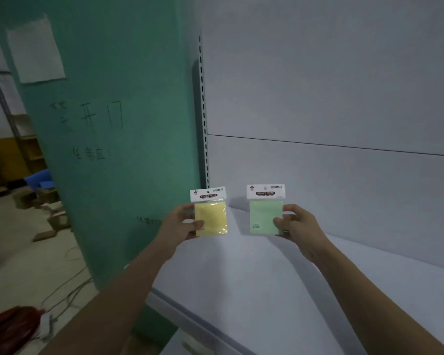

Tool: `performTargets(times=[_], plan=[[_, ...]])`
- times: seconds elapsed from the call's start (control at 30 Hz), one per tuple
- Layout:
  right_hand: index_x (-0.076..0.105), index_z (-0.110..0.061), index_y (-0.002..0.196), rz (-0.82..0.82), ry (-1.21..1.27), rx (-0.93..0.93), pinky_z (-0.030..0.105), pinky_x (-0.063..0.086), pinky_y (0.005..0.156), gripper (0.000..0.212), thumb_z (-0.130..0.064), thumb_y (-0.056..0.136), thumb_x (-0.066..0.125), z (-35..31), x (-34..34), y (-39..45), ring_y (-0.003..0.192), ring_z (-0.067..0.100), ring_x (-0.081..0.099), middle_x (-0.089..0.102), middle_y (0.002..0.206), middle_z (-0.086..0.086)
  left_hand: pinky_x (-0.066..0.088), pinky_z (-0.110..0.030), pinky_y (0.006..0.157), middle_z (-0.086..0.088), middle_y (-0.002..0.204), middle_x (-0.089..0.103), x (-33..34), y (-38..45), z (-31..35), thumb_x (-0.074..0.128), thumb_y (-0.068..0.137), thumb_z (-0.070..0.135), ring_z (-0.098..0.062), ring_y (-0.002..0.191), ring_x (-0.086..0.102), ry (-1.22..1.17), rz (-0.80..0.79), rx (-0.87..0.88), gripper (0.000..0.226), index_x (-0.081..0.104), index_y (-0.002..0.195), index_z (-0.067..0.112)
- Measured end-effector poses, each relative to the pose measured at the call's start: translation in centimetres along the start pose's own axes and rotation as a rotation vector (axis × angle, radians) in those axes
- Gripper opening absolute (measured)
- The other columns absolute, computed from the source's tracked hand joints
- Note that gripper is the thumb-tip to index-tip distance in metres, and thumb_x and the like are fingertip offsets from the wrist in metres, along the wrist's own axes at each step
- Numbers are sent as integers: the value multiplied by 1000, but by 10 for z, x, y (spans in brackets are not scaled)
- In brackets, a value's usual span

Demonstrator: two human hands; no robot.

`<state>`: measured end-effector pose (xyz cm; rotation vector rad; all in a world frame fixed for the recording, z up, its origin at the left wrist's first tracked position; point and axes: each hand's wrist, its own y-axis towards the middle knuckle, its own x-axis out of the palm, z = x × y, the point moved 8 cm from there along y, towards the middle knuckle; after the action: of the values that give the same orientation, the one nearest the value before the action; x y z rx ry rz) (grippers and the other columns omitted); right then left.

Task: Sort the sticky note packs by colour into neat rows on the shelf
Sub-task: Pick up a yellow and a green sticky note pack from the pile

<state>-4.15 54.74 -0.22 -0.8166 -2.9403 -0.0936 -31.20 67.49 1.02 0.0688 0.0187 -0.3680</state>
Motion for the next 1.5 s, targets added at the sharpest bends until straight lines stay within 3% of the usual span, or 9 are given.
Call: performTargets(times=[0.13,0.37,0.47,0.63,0.7,0.93,1.23,1.4,1.5], plan=[[61,-8,97,173,66,58,41,57,78,18,8,87,60,26,-7,17,84,31,68,69,92,15,60,-29,62,-12,96,65,9,47,-14,69,76,-14,-23,76,66,40,-51,-31,41,59,100,19],[69,-15,96,381,-89,-11,31,52,67,19,-1,84,67,36,1,44,75,21,66,71,87,7,56,-18,55,-9,84,66,27,122,-23,66,78,-16,-20,70,63,100,-146,17,44,58,117,4],[70,-18,96,487,-154,-36,32,54,77,19,-4,82,69,41,2,52,84,21,69,73,93,6,49,-13,51,-9,85,65,39,145,-30,63,79,-17,-14,67,61,120,-162,58,43,59,116,2],[69,-18,95,608,-304,-43,29,52,80,16,-12,80,73,42,10,57,88,18,68,72,93,3,53,-32,75,-6,90,68,43,173,-48,67,79,-11,-20,73,64,128,-141,78,43,61,119,6],[68,-18,94,636,-356,-63,29,52,79,17,-12,80,73,37,11,57,86,17,68,72,92,2,54,-34,81,-5,92,69,42,181,-49,67,79,-9,-21,79,66,129,-137,126,41,63,116,9],[64,-13,99,669,-508,-117,18,47,67,18,-11,82,70,37,11,56,80,12,64,68,89,-1,53,-29,76,0,90,67,41,191,-55,68,80,-5,-16,80,64,119,-113,214,38,63,112,14],[63,-13,101,675,-570,-162,9,43,63,17,-10,84,65,36,9,59,83,4,62,68,94,-6,54,-43,85,10,91,64,44,195,-59,68,83,10,-15,84,63,212,-109,248,31,58,108,25],[60,-15,105,657,-552,-142,13,44,67,19,-14,86,63,37,10,55,87,6,62,65,98,-8,54,-42,85,7,97,62,44,187,-55,67,85,15,-16,87,62,225,-100,244,29,55,110,22],[58,-15,107,665,-534,-84,28,51,77,18,-24,91,59,35,6,50,90,15,63,65,103,-2,50,-44,90,-2,110,60,39,184,-49,68,84,19,-23,101,58,274,-55,245,34,54,115,14]])
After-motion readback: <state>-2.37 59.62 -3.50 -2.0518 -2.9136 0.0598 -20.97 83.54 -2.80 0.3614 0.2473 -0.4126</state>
